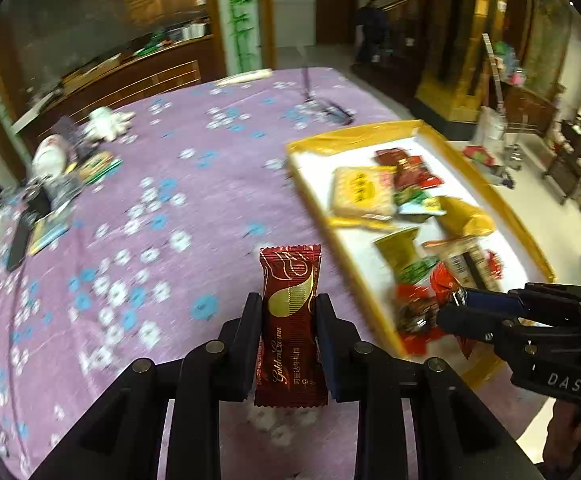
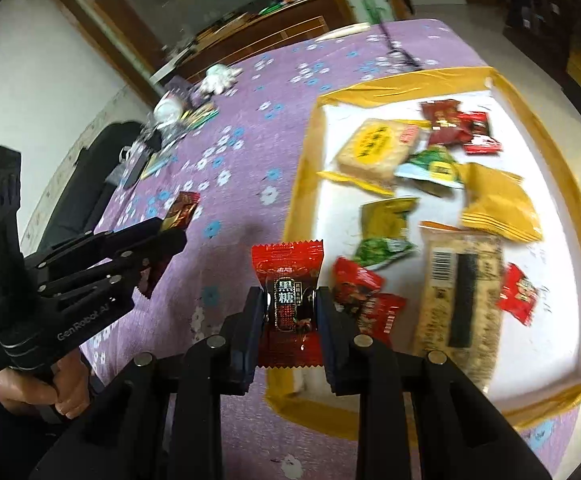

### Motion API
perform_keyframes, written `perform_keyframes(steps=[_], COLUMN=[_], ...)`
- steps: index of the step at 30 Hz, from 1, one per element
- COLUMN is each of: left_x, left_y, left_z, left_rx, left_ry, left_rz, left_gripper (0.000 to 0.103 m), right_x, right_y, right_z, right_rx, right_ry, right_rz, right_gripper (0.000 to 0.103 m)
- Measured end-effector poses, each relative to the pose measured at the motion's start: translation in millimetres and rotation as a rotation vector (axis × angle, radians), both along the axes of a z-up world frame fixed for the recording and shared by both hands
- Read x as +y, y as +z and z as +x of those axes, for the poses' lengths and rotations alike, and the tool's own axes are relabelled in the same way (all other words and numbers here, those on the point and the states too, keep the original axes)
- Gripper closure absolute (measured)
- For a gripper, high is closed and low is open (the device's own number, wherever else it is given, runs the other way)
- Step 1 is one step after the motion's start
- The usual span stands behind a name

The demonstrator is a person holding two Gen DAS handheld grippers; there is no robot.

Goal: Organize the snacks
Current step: 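Carry the dark red bar and red candy packet over the white tray, then lower both held candies into the tray and open both grippers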

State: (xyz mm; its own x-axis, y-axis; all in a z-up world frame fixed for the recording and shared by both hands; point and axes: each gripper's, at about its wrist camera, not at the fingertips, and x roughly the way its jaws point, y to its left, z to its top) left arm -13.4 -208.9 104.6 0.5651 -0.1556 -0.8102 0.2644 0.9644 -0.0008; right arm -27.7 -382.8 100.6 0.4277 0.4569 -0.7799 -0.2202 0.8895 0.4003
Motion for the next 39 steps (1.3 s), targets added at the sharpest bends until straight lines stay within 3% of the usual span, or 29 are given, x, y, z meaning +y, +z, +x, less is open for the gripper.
perform_keyframes(steps=[5,10,20,26,33,39], left_x=[-17,-25,-50,-54,-60,-76], left_y=[0,-4,-8,-2,5,1], left_z=[8,11,5,3,0,-2], left_rx=[-0.012,0.005,0.019,-0.006,-0.013,0.002], left_ry=[-0.108,-0.197,-0.317,-0.269,-0.112,-0.078], left_rz=[-0.053,-0.101,-0.158,-0.123,-0.105,-0.074], left_gripper=[0.076,0.076,0.076,0.076,0.076,0.076], right_x=[-29,-42,-56,-71,-93,-105], right_y=[14,6,10,10,9,-7], right_z=[-7,-21,-52,-33,-1,8], right_rx=[-0.020,0.038,0.039,0.031,0.024,0.062], right_ry=[-0.154,-0.292,-0.402,-0.374,-0.251,-0.195], right_rz=[-0.047,-0.059,-0.112,-0.074,-0.056,-0.023], right_gripper=[0.078,0.078,0.078,0.078,0.078,0.078])
